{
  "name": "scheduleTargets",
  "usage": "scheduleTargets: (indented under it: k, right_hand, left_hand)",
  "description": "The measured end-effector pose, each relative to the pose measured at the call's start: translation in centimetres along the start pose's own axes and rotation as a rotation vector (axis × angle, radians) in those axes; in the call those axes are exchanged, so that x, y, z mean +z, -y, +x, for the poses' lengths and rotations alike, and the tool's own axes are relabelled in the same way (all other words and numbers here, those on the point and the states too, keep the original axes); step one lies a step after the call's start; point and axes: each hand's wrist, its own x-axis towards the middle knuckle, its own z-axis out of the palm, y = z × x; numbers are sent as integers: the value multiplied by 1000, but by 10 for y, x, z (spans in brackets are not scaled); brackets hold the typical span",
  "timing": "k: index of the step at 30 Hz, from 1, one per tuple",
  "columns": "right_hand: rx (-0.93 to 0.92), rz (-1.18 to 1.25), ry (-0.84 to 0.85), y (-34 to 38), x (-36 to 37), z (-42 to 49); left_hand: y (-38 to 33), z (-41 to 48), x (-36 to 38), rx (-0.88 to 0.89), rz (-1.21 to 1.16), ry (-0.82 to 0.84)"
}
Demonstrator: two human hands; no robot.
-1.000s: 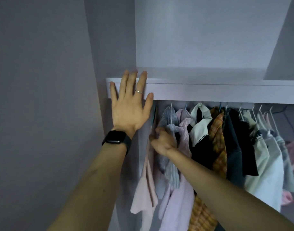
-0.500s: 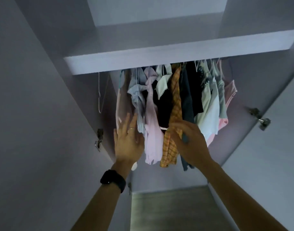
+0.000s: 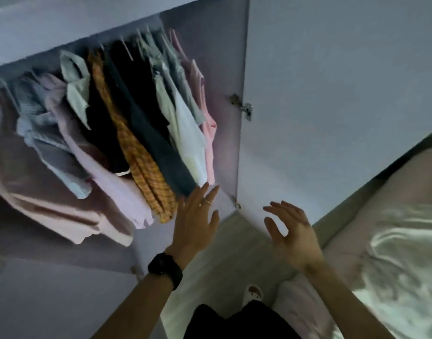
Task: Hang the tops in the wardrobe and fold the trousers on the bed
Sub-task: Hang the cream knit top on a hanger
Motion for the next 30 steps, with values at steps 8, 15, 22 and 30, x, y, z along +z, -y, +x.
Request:
scheduleTargets:
  k: [8,15,22,30]
  right_hand:
    - [352,-243,-301,-59,-63,-84]
    - [938,-307,-548,-18,-58,-189]
    - [1487,-236,-743,45,-41,-284]
    - [1717,-223,-882,15,-105,-374]
  left_hand:
    - [-117,39,89,438,-95,404]
    - [-191,30,146,889,-189,681]
    - [-263,-30,185,1228,-156,990]
    - [-391,-83,237,1509,46,1053]
